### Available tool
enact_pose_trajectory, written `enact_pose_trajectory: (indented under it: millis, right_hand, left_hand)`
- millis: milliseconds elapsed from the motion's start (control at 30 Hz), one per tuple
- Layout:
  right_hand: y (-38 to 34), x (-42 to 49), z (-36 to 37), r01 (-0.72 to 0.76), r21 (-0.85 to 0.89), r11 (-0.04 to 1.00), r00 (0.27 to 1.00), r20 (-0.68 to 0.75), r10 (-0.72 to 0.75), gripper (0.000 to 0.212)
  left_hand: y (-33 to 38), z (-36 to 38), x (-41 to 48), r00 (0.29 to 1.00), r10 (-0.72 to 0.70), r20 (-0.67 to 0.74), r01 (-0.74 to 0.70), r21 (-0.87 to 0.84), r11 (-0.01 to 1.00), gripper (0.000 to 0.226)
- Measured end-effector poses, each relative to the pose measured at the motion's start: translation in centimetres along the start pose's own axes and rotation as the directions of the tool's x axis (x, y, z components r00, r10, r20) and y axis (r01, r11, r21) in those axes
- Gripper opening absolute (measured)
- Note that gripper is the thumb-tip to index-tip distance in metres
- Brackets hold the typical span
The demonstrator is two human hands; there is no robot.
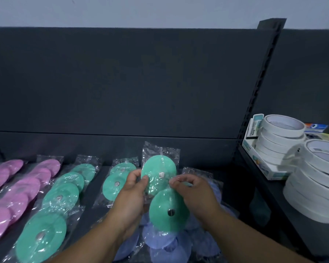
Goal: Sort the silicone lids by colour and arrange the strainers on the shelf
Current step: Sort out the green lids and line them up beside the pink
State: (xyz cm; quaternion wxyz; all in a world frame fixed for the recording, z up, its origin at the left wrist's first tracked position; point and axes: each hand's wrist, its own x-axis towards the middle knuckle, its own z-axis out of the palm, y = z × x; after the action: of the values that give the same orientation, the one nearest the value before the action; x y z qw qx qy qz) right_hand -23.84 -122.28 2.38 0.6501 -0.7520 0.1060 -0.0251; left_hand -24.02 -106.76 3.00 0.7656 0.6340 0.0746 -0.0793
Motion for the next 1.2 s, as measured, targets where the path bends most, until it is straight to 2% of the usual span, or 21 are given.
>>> enact_pose_trajectory:
  millis: [33,100,233,300,367,400,433,533,633,700,833,1000,1067,1100,1200]
  right_hand:
    - [0.1,-0.1,0.2,0.003,0.022,1.0,0.999,-0.048,-0.002,0.012]
    - [0.1,-0.4,0.6,-0.009,0.096,0.995,0.998,-0.057,0.015,0.016]
    - [-0.4,-1.1,1.5,-0.089,0.211,0.973,0.995,0.069,0.076,0.019]
    - [-0.3,-0.3,0.9,-0.029,0.088,0.996,0.999,-0.022,0.031,0.016]
    - [0.6,1.7,-1.5,0.045,-0.202,0.978,0.971,-0.22,-0.09,0.019]
    - [1.0,2.7,-3.0,0.016,-0.33,0.944,0.957,-0.268,-0.11,0.029]
    - [1.5,3.4,-4.4,-0.06,-0.416,0.908,0.959,-0.277,-0.064,0.045]
    - [3.0,4.5,-6.9,-0.28,-0.461,0.842,0.954,-0.236,0.188,0.086]
    - [4.2,5.5,-6.6,-0.29,-0.453,0.843,0.955,-0.192,0.226,0.101]
    - [4.3,6.1,-6.1,-0.289,-0.468,0.835,0.956,-0.187,0.225,0.104]
    - [4.0,7.8,-5.3,-0.28,-0.641,0.715,0.96,-0.191,0.205,0.102]
    - [3.3,9.0,-4.7,-0.347,-0.728,0.591,0.937,-0.239,0.256,0.094]
    - [2.9,9.0,-4.5,-0.362,-0.728,0.583,0.932,-0.268,0.244,0.084]
    - [2.9,9.0,-4.6,-0.366,-0.706,0.606,0.93,-0.29,0.224,0.074]
    - [2.6,8.9,-5.0,-0.318,-0.638,0.701,0.93,-0.355,0.1,0.013]
  left_hand:
    - [-0.1,0.1,-0.3,1.0,-0.007,0.011,0.007,-0.029,1.0,0.016]
    - [-0.3,0.4,-0.8,1.0,-0.008,0.026,0.009,-0.061,0.998,0.016]
    - [-0.6,0.3,-1.3,0.998,0.058,0.011,-0.058,-0.033,0.998,0.02]
    - [-1.0,-0.5,-0.9,0.996,0.068,-0.058,-0.067,0.007,0.998,0.019]
    - [-1.3,-1.8,-0.2,0.991,0.07,-0.113,-0.067,0.029,0.997,0.015]
    - [-1.4,-2.4,0.2,0.989,0.069,-0.131,-0.065,0.033,0.997,0.013]
    - [-1.4,-2.9,0.5,0.987,0.067,-0.145,-0.062,0.034,0.997,0.012]
    - [-1.7,-4.0,1.5,0.983,0.039,-0.182,-0.04,-0.002,0.999,0.013]
    - [-2.4,-4.5,2.1,0.986,0.007,-0.168,-0.012,-0.024,1.0,0.018]
    - [-3.0,-4.6,2.6,0.987,-0.018,-0.16,0.017,-0.009,1.0,0.033]
    - [-4.0,-4.0,3.4,0.991,-0.053,-0.119,0.058,0.046,0.997,0.021]
    - [-4.6,-2.8,4.5,0.998,-0.041,-0.043,0.048,0.161,0.986,0.015]
    - [-4.6,-2.4,5.0,0.998,-0.043,-0.036,0.049,0.171,0.984,0.014]
    - [-4.6,-2.3,5.2,0.999,-0.036,-0.033,0.041,0.17,0.985,0.014]
    - [-4.2,-1.8,5.6,0.999,-0.028,-0.03,0.032,0.158,0.987,0.013]
